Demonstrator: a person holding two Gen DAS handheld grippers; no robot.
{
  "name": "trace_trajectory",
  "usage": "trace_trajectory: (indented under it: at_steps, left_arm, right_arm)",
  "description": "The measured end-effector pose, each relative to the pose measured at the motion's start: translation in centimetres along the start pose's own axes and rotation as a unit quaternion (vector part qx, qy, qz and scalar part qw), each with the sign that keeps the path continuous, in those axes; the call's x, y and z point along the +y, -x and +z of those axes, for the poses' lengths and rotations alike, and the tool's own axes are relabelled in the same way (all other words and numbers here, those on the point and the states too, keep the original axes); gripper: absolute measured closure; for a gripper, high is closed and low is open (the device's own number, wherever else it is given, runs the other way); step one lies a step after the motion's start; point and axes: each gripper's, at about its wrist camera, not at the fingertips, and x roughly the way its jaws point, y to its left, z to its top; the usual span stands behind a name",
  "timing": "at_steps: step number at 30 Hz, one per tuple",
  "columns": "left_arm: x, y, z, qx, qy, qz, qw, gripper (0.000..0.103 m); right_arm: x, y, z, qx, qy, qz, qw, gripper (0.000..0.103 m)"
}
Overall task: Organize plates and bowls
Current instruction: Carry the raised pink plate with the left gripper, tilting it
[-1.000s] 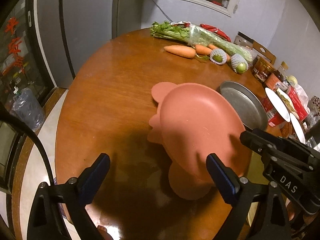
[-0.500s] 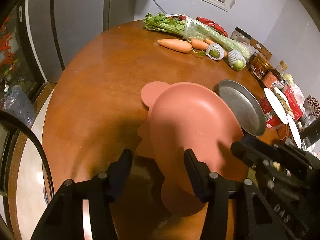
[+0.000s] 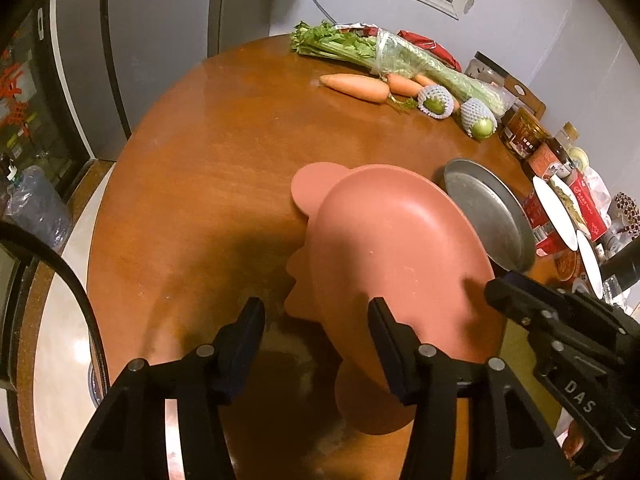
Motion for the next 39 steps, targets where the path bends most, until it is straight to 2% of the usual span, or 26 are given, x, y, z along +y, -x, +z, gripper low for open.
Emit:
trace_trajectory:
  at_steps: [10, 29, 39]
  left_arm:
    - [0.0, -0.5, 0.7, 0.007, -0.003, -0.018, 0.9998, 0.049]
    - [1.9, -1.2, 3.0, 0.011, -0.030, 0.006, 0.9995, 0.049]
    - [0.4, -2.2, 4.2, 0.011, -0.072, 0.012, 0.9973, 0.049]
  right_arm:
    - [0.2, -1.4, 0.4, 0.021, -0.003, 0.017, 1.000, 0.079]
    - [4.0, 0.2, -1.0, 0.019, 0.031, 0.044, 0.998, 0.079]
    - [5.4, 1.0, -2.2, 0.020, 0.038, 0.069, 0.997, 0.078]
